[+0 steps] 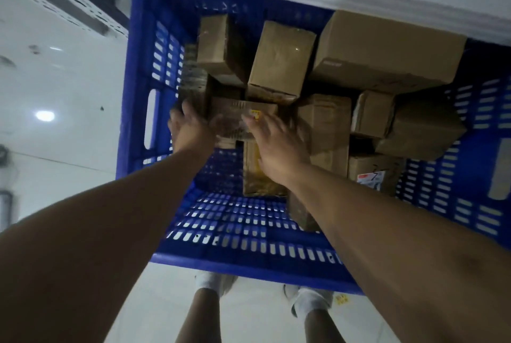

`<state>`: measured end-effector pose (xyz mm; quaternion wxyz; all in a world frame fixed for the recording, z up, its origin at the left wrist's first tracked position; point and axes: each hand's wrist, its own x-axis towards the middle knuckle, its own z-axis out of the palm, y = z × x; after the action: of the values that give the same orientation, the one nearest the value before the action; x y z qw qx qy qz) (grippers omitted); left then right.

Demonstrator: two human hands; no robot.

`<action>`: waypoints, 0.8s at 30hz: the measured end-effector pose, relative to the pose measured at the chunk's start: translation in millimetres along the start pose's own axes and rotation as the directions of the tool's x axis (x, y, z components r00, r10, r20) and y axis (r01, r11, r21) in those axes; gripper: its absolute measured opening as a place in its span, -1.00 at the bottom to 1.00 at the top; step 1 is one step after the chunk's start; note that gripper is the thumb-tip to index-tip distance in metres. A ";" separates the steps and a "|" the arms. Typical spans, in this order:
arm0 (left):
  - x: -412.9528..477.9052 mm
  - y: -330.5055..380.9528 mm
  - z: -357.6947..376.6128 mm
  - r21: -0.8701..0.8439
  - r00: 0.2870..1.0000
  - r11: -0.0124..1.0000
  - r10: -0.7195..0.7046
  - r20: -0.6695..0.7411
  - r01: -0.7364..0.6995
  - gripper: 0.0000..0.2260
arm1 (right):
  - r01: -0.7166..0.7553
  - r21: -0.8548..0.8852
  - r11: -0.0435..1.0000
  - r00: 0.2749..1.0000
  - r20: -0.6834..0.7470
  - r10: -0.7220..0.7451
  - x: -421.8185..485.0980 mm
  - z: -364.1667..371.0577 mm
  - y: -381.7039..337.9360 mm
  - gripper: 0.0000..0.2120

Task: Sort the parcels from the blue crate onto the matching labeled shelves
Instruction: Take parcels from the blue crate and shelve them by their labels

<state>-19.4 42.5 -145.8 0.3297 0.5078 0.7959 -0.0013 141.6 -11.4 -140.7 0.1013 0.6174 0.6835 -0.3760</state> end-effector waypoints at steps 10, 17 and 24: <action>26.9 10.9 16.0 0.003 0.972 0.974 -0.226 -0.062 0.227 -0.45 | -0.223 -0.185 0.957 0.975 -0.067 0.214 19.8 17.5 16.5 -0.19; 4.9 -4.7 12.4 -0.281 0.956 0.928 -0.278 -0.090 0.243 -0.51 | -0.249 0.114 0.962 0.966 -0.044 0.256 -7.6 13.5 15.5 0.06; -55.4 -2.0 -8.6 -0.393 0.933 0.906 -0.265 -0.244 0.155 -0.52 | -0.354 0.363 0.862 0.885 -0.167 0.434 -76.9 20.2 4.6 -0.01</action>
<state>-10.7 -0.4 -110.6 0.2958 0.3422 0.8721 0.1866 155.9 -83.5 -110.2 -0.0103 0.7942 0.4779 -0.3751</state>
